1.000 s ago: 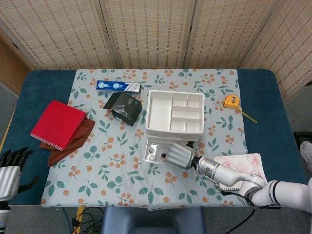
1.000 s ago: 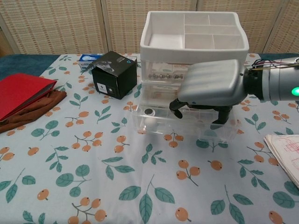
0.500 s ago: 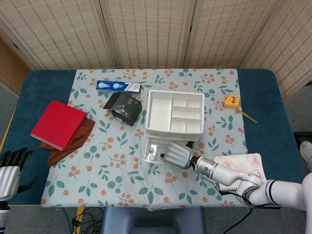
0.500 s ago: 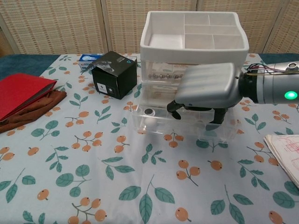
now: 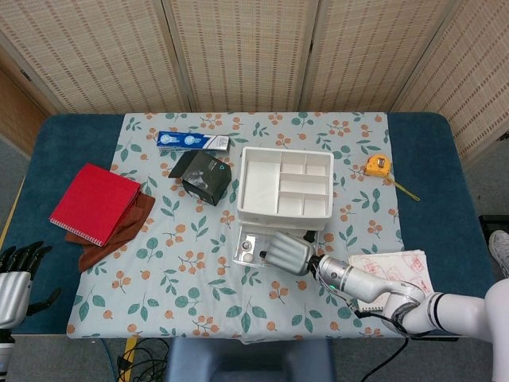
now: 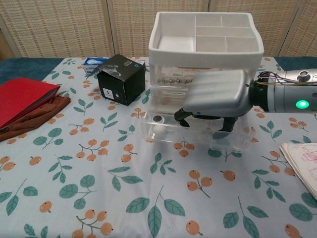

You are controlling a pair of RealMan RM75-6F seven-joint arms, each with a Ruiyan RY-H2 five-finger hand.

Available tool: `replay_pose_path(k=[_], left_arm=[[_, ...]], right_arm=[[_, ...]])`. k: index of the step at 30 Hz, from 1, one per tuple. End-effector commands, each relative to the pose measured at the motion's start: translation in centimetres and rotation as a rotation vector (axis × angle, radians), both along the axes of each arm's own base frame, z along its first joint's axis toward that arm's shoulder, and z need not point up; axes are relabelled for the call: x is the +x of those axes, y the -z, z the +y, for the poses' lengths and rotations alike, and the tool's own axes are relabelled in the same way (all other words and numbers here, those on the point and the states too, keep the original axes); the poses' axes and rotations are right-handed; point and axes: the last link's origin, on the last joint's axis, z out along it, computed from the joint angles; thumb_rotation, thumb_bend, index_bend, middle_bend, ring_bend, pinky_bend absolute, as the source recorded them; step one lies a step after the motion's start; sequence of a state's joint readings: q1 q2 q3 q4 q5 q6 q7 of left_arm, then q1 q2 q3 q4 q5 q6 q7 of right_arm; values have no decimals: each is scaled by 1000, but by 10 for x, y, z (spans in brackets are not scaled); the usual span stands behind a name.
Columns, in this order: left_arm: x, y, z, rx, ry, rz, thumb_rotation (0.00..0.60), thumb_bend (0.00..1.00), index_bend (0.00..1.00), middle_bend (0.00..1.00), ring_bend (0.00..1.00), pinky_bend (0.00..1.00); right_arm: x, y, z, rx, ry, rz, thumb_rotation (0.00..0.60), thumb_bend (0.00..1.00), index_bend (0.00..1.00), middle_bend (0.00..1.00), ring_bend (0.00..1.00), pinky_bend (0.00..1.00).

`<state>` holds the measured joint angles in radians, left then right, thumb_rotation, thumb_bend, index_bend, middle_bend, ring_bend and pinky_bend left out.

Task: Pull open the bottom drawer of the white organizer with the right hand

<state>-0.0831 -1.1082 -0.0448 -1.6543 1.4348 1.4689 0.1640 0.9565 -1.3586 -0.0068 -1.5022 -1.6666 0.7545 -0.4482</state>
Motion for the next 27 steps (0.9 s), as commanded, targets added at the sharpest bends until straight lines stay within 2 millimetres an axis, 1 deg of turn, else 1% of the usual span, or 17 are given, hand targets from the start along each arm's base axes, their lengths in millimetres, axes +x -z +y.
replay_pose_path(k=[1,4,14,23,27], left_arm=[[0,0,0,-1,0,0,600,214,183,149,141,90],[0,1,1,-5,2,1,600,214,182,149,141,91],[0,2,4,-9,3,0,600,214,183,149,141,90],[1,1,4,-10,5,-5,600,215,183,149,141,90],[2,1,4,-10,5,-6,600,214,183,149,141,90]], right_arm=[[0,0,0,1,-1,-5,600,201,418,827,998,1000],[0,1,0,3,-2,-4,600,231,429,829,999,1000],[-2,2,-1,2,1,-10,600,264,455,832,999,1000],[-3,4,-1,8,17,-15,600,341,519,837,999,1000],[-4,4,-1,7,15,-16,600,354,539,838,999,1000]])
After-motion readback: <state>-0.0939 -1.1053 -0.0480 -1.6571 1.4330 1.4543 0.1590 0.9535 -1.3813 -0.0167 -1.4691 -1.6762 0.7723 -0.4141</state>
